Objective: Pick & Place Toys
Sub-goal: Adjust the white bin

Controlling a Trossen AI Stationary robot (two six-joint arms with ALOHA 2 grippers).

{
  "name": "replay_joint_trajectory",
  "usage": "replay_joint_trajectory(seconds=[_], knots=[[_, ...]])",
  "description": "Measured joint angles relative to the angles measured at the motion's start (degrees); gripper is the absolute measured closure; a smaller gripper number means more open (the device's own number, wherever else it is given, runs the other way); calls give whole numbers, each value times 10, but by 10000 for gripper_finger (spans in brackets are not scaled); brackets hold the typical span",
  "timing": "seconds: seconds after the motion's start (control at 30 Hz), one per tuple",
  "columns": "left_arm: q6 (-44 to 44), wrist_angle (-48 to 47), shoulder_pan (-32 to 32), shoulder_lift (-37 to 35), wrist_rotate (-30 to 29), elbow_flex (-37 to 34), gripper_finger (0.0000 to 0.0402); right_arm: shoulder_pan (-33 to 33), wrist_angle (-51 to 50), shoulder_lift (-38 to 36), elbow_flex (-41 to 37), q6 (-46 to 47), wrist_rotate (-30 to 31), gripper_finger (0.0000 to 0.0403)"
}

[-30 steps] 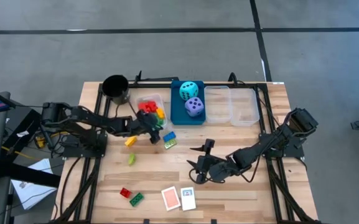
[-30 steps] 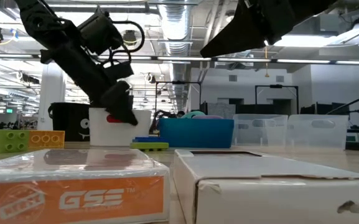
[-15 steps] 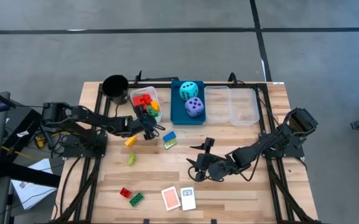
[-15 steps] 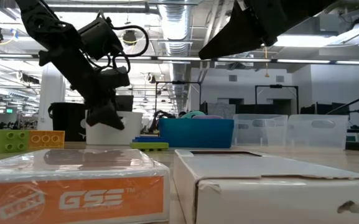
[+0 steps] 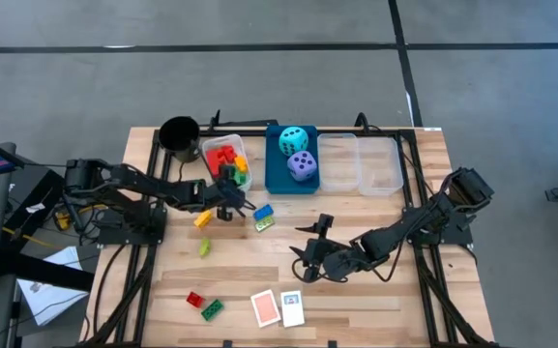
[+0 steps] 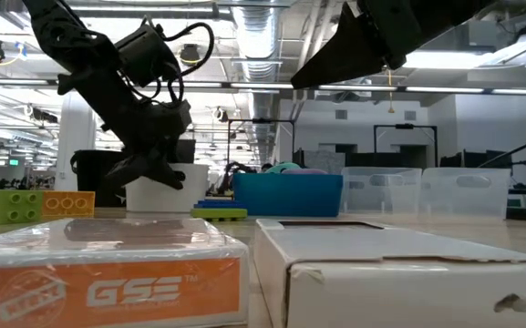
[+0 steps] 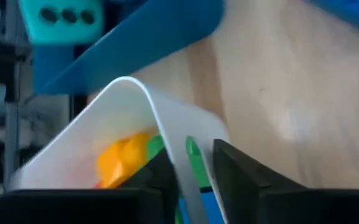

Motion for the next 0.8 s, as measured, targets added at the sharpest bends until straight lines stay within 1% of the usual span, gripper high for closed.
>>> replay_joint_trajectory(seconds=[0.13,0.2,0.27,0.4,0.67,0.8], knots=[[50,-6,0,1,5,0,379,0,0,0,0,0,0,147],[73,-7,0,1,4,0,395,0,0,0,0,0,0,147],[87,-5,4,1,1,0,394,0,0,0,0,0,0,147],[86,-5,10,1,5,0,396,0,0,0,0,0,0,147],[18,9,12,1,15,0,397,0,1,0,0,0,0,147],[14,13,12,1,33,0,397,0,1,0,0,0,0,147]])
